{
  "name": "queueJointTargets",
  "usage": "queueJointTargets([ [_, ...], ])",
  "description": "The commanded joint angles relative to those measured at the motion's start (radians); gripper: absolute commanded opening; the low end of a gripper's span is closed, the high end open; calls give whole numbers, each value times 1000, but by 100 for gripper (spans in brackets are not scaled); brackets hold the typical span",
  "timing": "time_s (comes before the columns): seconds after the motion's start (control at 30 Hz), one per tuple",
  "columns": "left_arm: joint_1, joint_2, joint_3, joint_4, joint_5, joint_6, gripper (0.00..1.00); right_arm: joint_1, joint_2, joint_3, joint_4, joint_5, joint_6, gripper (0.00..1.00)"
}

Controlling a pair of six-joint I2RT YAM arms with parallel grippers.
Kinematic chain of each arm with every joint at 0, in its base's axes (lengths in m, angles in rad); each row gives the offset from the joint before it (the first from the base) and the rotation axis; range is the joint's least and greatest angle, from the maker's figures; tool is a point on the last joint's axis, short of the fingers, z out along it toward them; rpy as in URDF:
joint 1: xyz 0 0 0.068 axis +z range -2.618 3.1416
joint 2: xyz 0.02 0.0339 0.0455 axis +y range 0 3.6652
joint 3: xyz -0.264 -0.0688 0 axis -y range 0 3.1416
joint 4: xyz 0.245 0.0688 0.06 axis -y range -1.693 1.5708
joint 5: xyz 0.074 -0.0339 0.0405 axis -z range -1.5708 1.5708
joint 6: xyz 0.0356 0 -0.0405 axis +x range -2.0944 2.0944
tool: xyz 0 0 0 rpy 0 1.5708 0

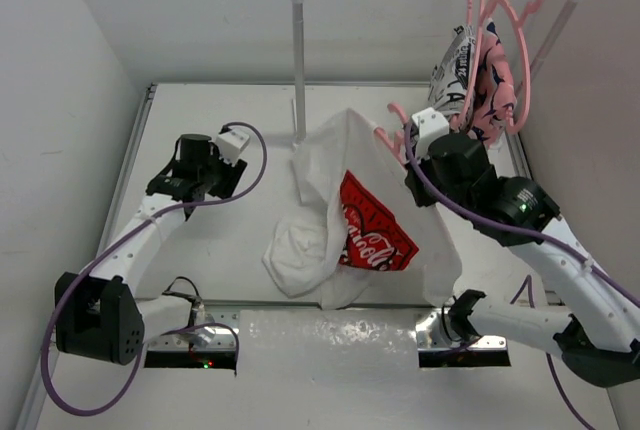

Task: Place the t-shirt on the hanger
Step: Place the hanger at the clothesline.

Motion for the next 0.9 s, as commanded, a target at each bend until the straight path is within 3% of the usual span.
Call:
queueJointTargets([
  [0.0,10,-57,-8,30,-90,-43,55,-2,71,157,79,213,27,0],
  [0.17,10,-83,-10,28,-88,-48,55,-7,194,330,108,331,-39,0],
  [0.47,10,-118,-13,26,-97,-45,55,-148,356,534,321,350,-133,0],
  [0.67,10,-146,-20,23,-100,-47,54,-267,485,662,362,307,-159,0],
  [0.87,12,-176,-55,28,-113,-40,54,-390,570,760,394,177,-72,0],
])
